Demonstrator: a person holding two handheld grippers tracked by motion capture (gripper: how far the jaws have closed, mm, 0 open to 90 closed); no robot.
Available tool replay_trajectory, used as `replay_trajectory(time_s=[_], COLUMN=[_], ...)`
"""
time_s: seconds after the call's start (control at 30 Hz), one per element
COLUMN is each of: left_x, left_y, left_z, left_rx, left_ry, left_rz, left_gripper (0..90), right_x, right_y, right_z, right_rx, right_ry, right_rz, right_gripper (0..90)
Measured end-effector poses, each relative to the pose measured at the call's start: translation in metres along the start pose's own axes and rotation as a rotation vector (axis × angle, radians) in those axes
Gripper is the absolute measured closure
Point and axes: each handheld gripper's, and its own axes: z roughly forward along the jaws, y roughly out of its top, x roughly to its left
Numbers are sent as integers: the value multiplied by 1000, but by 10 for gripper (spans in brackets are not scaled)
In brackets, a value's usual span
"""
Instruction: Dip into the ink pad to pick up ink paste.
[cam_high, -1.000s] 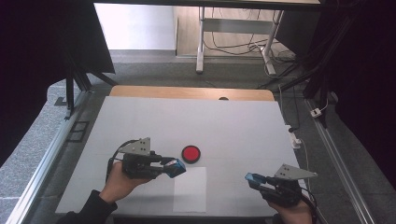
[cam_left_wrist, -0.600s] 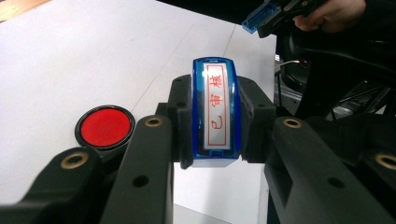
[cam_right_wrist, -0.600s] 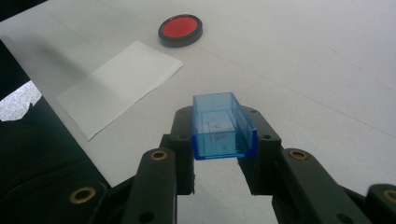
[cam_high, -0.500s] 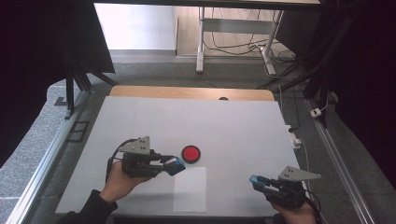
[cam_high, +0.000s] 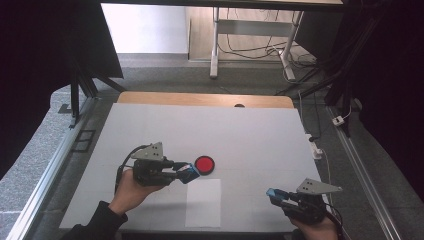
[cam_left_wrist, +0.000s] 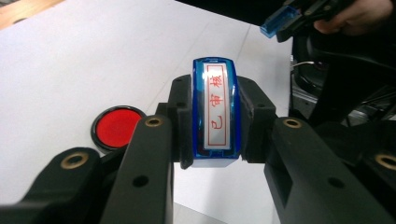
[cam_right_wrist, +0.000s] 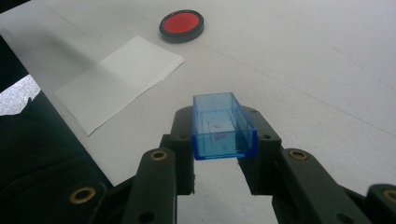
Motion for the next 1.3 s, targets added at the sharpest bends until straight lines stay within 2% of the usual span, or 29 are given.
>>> replay_trajectory(time_s=[0.17, 0.37, 0.6, 0.7, 0.97, 1.3], left_x=[5, 13, 19, 22, 32, 46], left_y=[3, 10, 19, 22, 25, 23], left_z=[6, 15, 29, 35, 52, 65], left_rx=[24, 58, 82, 89, 140, 163], left_ry=[21, 62, 80, 78, 104, 120], left_rz=[-6, -18, -5, -15, -9, -41], left_gripper=[701, 700, 701, 701, 702, 702], right_x=[2, 1, 0, 0, 0, 0], right_y=[0, 0, 0, 0, 0, 0], right_z=[0, 0, -1, -1, -2, -2], right_rx=[7, -4, -1, -5, -13, -10], right_ry=[-6, -3, -6, -6, -1, 9], right_rz=[-18, -7, -5, 0, 0, -6], right_gripper=[690, 691, 691, 691, 690, 691])
